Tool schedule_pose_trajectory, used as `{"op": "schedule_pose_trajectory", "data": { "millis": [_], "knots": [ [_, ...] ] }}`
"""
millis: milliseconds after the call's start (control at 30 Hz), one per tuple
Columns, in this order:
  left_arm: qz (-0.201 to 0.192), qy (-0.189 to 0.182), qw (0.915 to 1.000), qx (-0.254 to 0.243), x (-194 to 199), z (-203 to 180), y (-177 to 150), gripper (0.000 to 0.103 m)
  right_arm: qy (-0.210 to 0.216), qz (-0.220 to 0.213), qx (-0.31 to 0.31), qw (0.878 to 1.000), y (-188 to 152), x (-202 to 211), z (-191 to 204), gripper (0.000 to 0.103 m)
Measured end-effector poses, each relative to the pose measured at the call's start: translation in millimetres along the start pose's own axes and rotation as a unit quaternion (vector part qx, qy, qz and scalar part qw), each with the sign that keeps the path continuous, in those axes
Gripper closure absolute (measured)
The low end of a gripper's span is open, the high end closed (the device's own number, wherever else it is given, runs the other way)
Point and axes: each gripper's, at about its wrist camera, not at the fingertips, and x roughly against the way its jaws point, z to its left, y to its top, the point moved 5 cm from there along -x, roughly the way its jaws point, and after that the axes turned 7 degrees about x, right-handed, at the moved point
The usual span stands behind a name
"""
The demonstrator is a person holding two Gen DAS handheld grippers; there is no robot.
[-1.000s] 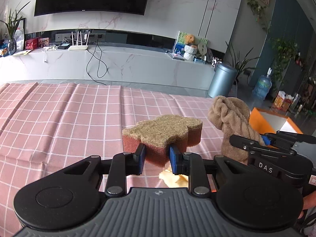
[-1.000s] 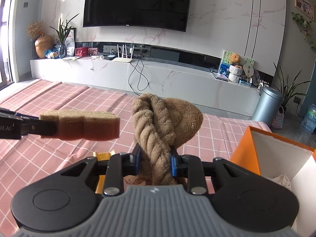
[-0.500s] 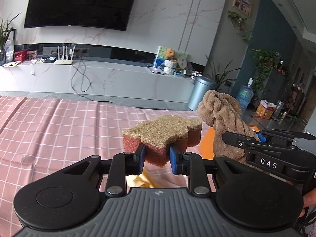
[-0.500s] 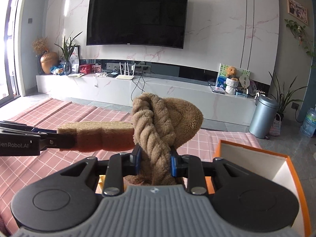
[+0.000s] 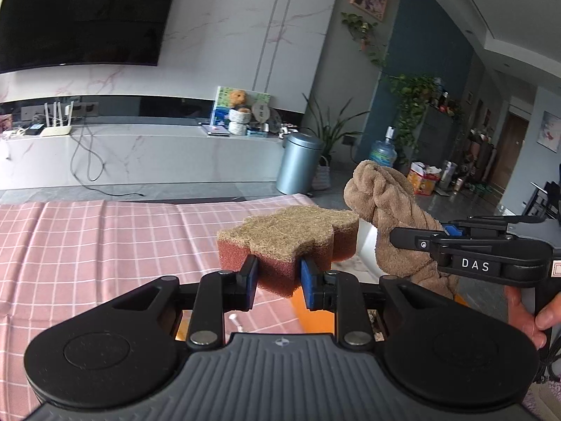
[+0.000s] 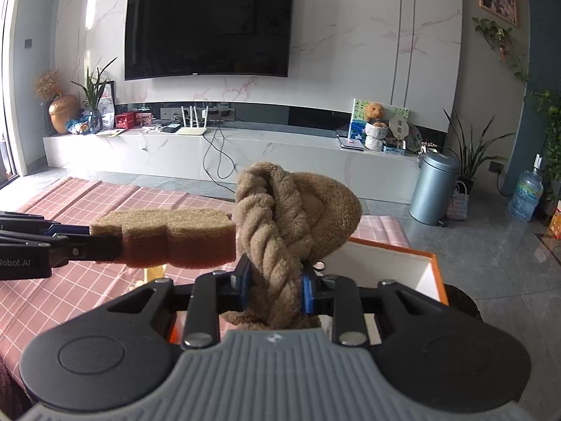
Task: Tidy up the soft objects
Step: 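Lift the plush and sponge with both grippers and carry them over the box, then lower the plush and sponge into the box and open both grippers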
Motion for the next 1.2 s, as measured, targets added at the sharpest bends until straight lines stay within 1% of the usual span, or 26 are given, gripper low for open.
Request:
{"op": "schedule_pose_trajectory", "data": {
  "millis": [167, 300, 433, 600, 767, 867, 967, 1067, 1200],
  "knots": [
    [0.005, -0.019, 0.9998, -0.01, -10, -20, 0, 0.074, -0.005, 0.008, -0.028, 1.0, -3, 15, -30, 0.077],
    [0.012, -0.035, 0.9993, -0.006, -18, -28, 2, 0.075, -0.023, 0.005, -0.022, 0.999, -1, 25, -47, 0.077],
    [0.02, -0.045, 0.9987, -0.015, -27, -39, 0, 0.075, -0.024, 0.01, -0.024, 0.999, -1, 29, -63, 0.077],
    [0.041, -0.062, 0.9964, -0.04, -45, -58, -7, 0.075, -0.025, 0.017, -0.021, 0.999, -6, 26, -79, 0.077],
    [0.066, -0.059, 0.9934, -0.072, -65, -75, -14, 0.075, -0.009, 0.036, -0.067, 0.997, -17, 7, -101, 0.077],
    [0.082, -0.049, 0.9897, -0.107, -79, -84, -22, 0.075, -0.005, 0.057, -0.088, 0.994, -27, -12, -109, 0.077],
    [0.096, -0.037, 0.9841, -0.145, -91, -93, -31, 0.075, -0.007, 0.081, -0.086, 0.993, -37, -35, -112, 0.077],
    [0.111, -0.028, 0.9789, -0.169, -103, -95, -37, 0.075, -0.003, 0.104, -0.076, 0.992, -47, -55, -113, 0.077],
    [0.124, -0.017, 0.974, -0.189, -117, -97, -43, 0.076, -0.001, 0.132, -0.059, 0.989, -57, -84, -116, 0.076]
  ]
}}
